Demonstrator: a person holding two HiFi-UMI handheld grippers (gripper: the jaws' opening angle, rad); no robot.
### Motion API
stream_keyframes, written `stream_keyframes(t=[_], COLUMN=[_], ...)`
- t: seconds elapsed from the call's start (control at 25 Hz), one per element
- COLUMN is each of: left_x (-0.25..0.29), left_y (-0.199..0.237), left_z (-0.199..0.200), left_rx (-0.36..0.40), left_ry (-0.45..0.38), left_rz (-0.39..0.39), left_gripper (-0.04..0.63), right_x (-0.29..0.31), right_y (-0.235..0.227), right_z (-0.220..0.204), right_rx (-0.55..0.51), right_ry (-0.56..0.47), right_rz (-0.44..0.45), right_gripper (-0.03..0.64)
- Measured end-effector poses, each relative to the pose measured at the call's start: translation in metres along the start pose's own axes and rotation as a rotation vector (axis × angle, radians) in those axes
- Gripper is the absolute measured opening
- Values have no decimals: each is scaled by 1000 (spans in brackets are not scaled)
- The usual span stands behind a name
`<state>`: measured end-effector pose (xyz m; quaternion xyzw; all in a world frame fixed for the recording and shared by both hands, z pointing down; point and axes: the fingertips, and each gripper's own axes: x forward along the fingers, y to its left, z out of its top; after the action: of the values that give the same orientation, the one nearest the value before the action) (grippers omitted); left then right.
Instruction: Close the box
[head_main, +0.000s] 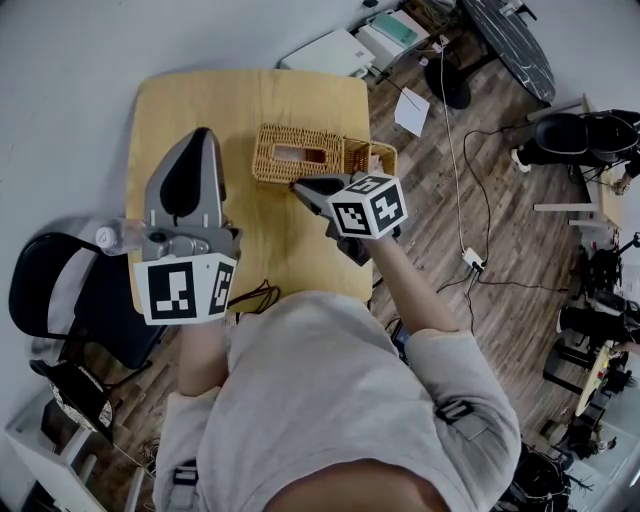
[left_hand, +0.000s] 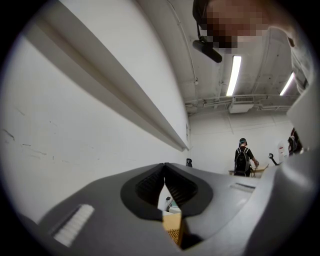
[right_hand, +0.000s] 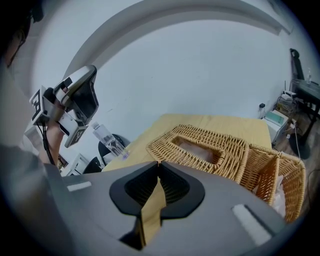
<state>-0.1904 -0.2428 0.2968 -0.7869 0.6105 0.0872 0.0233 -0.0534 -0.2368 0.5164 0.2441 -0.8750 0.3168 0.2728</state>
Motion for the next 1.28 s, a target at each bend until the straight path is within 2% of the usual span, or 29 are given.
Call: stream_keyframes(t=[0.84, 1.28], left_x=[3, 6], left_y=[0, -19], left_z=[-6, 0], left_rx=[12, 43], left_ry=[14, 13], left_rz=[-1, -23], left_gripper=[58, 58], right_x=[19, 6], right_y=[-6, 0], right_z=[-19, -8], right_rx=[-31, -115], right_ry=[54, -76], right_rz=[-26, -77], right_gripper=[21, 23])
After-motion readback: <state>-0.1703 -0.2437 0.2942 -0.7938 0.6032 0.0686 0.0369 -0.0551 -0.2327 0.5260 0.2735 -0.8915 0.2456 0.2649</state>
